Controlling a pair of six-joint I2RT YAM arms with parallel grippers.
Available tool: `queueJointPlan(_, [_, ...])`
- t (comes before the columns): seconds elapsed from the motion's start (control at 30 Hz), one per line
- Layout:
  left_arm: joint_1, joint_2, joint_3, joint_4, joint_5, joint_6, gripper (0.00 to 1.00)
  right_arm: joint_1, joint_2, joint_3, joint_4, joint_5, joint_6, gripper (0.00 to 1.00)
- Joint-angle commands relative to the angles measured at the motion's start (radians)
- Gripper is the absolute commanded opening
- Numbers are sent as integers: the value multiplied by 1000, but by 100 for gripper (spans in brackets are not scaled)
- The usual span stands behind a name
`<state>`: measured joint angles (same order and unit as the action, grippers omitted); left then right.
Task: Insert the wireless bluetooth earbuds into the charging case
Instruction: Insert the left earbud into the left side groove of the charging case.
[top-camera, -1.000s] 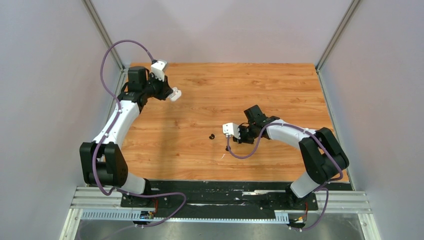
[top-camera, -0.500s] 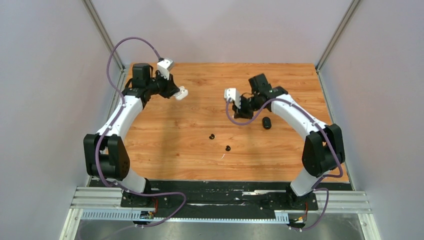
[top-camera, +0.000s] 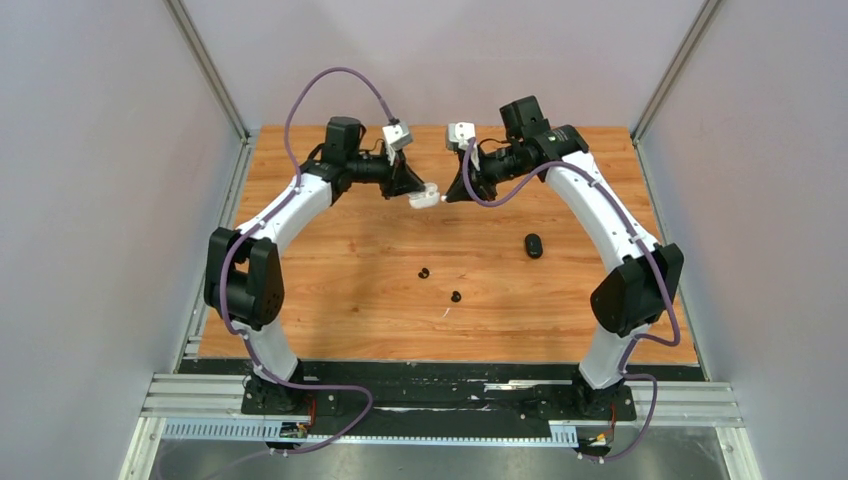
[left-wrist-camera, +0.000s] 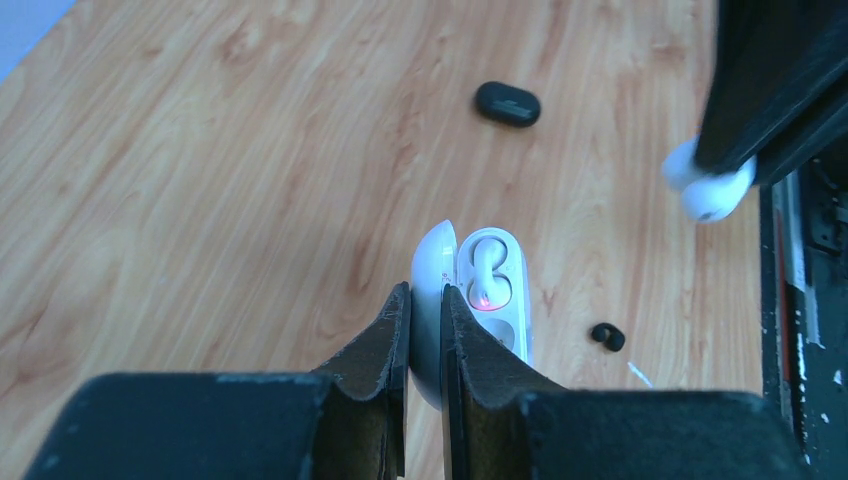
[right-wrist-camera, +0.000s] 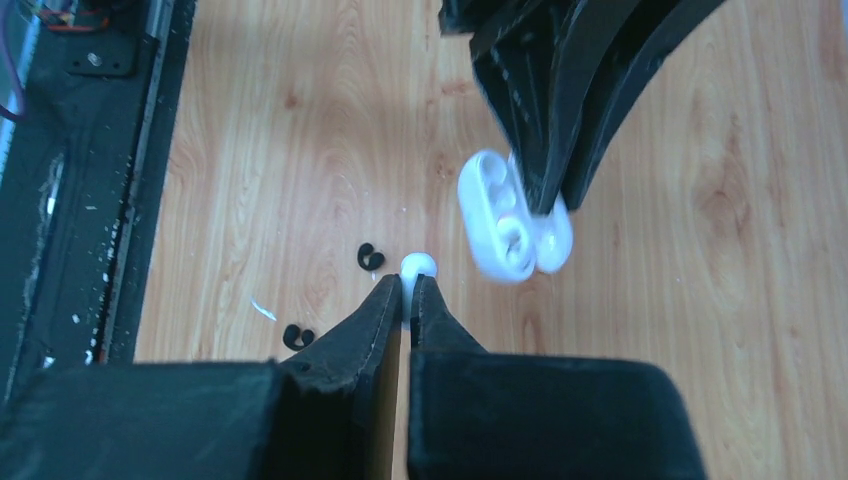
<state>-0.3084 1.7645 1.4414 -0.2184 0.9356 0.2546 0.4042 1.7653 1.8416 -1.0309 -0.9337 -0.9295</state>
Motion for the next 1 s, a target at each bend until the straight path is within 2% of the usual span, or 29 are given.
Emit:
queueJointPlan(0.0, [-41,12,46,91,104,23,0,3,52,78,-26,-136,44,3])
queueJointPlan(0.1, [-57,9,32,115,143,6,0,20,57,83,3,-129,62,0])
queueJointPlan(0.27, [-69,-17,-4,154,163,-16,0,61,44,64,34,-104,-5,0])
queueJointPlan(0.43, [-76,-52,-38,181,144,-20,0,94,-5,-25,162,-78,-10,0])
queueJointPlan(0.67, [-79,-80,-55,182,136,11,0,134,-49,-108,241,23,-66,0])
queueJointPlan(0.97, [-81,-91,-63,136,96,91,0,142,-94,-139,302,60,-70,0])
